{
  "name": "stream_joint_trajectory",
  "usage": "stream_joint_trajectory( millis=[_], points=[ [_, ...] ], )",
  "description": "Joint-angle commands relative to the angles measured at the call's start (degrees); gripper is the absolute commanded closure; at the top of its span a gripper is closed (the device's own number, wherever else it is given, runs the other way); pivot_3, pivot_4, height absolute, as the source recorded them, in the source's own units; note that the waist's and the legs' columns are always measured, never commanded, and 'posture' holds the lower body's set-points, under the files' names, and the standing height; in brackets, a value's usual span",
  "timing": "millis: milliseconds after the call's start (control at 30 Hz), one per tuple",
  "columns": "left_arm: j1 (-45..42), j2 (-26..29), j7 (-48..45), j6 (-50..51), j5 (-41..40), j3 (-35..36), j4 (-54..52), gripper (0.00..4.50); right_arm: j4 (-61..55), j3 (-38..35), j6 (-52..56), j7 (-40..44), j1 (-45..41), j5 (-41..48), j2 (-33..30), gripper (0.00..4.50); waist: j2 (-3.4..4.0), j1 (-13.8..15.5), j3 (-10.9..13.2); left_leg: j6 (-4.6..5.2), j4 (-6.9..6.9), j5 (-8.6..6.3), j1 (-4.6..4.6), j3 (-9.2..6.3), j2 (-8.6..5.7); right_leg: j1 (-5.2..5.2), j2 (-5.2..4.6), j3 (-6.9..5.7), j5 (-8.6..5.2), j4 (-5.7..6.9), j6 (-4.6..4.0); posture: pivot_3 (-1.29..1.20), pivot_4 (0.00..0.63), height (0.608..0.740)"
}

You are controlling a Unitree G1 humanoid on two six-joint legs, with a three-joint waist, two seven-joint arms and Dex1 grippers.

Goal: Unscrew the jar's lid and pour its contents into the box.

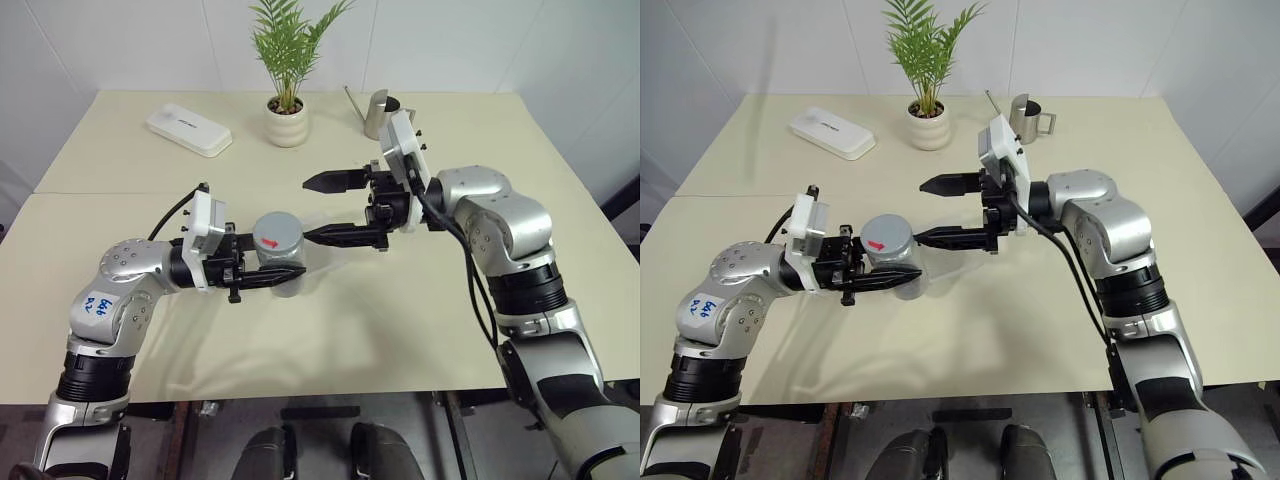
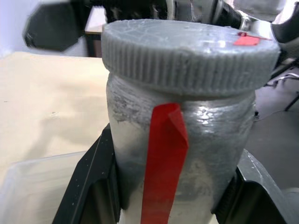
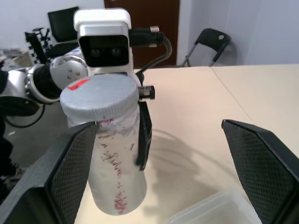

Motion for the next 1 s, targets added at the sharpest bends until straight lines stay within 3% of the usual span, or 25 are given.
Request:
stream_joint_trajectory(
  millis=[33,367,733,1000],
  points=[
    [0.1,0.1,0.5,-1.4,0.8,0.1,-0.7,2.57,-6.9,-0.2,2.2,-2.0,-0.1,2.7,2.3,0.02,0.0,0.0,0.0,0.0,0.0,0.0,0.0,0.0,0.0,0.0,0.0,0.0,0.0,0.0,0.0,0.0,0.15,0.74],
    [-0.7,-0.5,0.7,-2.2,2.2,-1.3,0.6,2.57,-10.5,2.5,3.0,-6.1,0.5,0.2,6.1,0.02,0.01,0.1,0.0,0.0,0.02,0.0,0.01,0.01,0.0,-0.01,0.01,0.02,0.0,0.05,0.0,0.0,0.15,0.74],
    [-2.1,-1.0,0.7,-1.9,1.8,-1.7,0.6,2.57,-6.4,4.1,0.7,-9.8,-1.3,-4.3,8.0,0.02,0.01,-0.1,0.0,0.0,-0.01,0.0,0.01,-0.01,-0.01,-0.02,0.02,0.02,0.0,0.07,0.0,0.0,0.15,0.74],
    [-1.2,-0.3,-0.3,-3.9,3.0,-2.2,-0.4,2.57,-3.4,0.4,2.6,-9.8,-2.6,-2.3,6.5,0.02,0.01,-0.1,0.0,0.0,0.0,0.01,0.01,-0.01,-0.01,-0.02,0.02,0.02,0.0,0.07,0.0,0.0,0.15,0.74]
  ],
)
